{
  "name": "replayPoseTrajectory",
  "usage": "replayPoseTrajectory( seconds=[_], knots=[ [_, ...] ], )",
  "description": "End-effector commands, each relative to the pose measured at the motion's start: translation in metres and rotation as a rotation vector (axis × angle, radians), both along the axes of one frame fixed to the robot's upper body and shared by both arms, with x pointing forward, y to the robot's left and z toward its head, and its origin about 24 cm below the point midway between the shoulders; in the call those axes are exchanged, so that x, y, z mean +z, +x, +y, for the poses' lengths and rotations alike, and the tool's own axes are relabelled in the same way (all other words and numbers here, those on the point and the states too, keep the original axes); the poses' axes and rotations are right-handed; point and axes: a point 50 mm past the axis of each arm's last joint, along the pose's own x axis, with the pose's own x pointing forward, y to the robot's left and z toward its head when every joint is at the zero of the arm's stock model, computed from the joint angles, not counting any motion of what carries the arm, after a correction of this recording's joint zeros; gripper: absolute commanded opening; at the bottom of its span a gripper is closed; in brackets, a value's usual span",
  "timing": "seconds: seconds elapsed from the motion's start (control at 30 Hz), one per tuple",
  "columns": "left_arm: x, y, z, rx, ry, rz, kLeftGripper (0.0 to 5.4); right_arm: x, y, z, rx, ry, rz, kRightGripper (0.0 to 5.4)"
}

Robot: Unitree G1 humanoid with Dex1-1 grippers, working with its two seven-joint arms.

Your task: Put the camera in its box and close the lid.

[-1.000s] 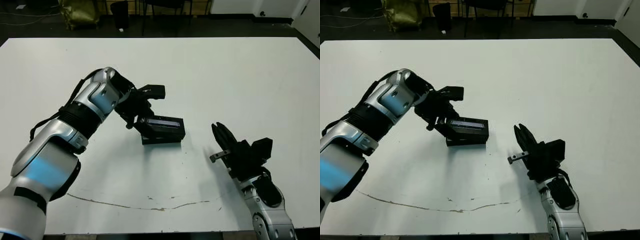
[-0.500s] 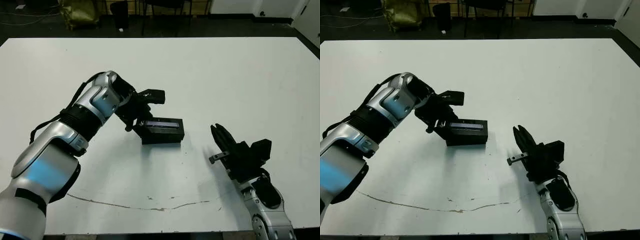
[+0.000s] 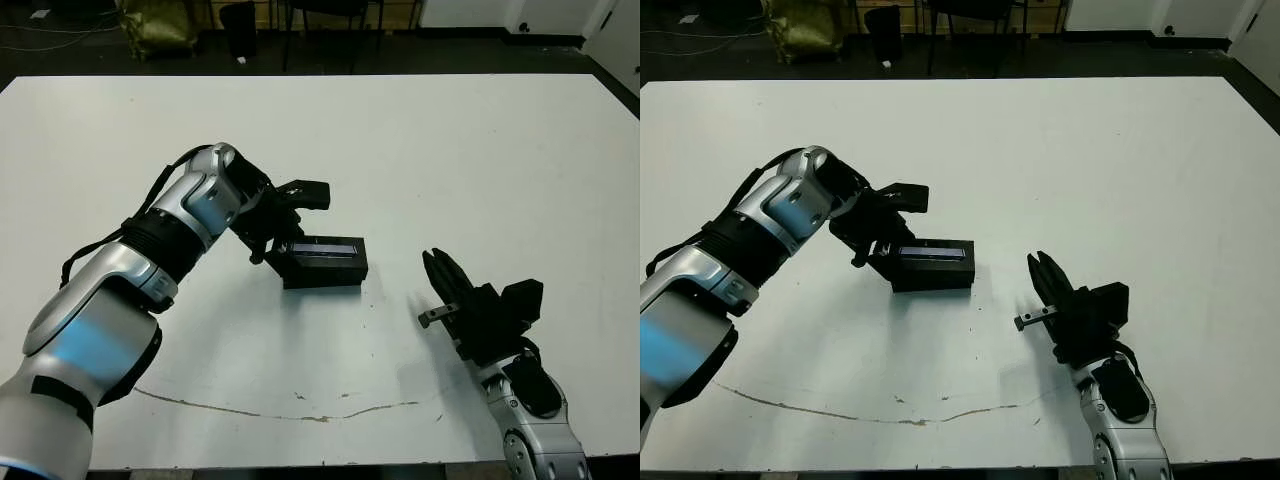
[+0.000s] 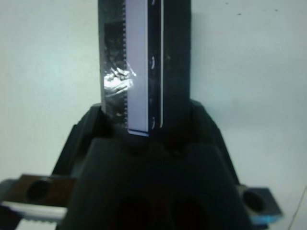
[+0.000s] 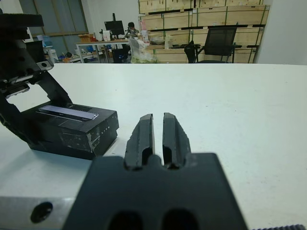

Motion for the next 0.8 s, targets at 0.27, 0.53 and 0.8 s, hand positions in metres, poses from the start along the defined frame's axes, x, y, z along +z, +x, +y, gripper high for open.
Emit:
replayPoseTrajectory(
  seconds=[0.27,0.53,0.8],
  knots=[
    [-0.016,-0.007,0.007,0.056,0.048,0.118,2.41,-0.004,-0.005,-0.003,-0.025,-0.009,0.038,0.0],
    [-0.022,-0.01,0.007,0.045,0.049,0.131,2.41,-0.005,-0.005,-0.003,-0.02,0.001,0.027,0.0],
    [-0.026,-0.012,0.005,0.054,0.065,0.142,2.41,-0.006,-0.006,-0.002,-0.027,0.007,0.038,0.0]
  ],
)
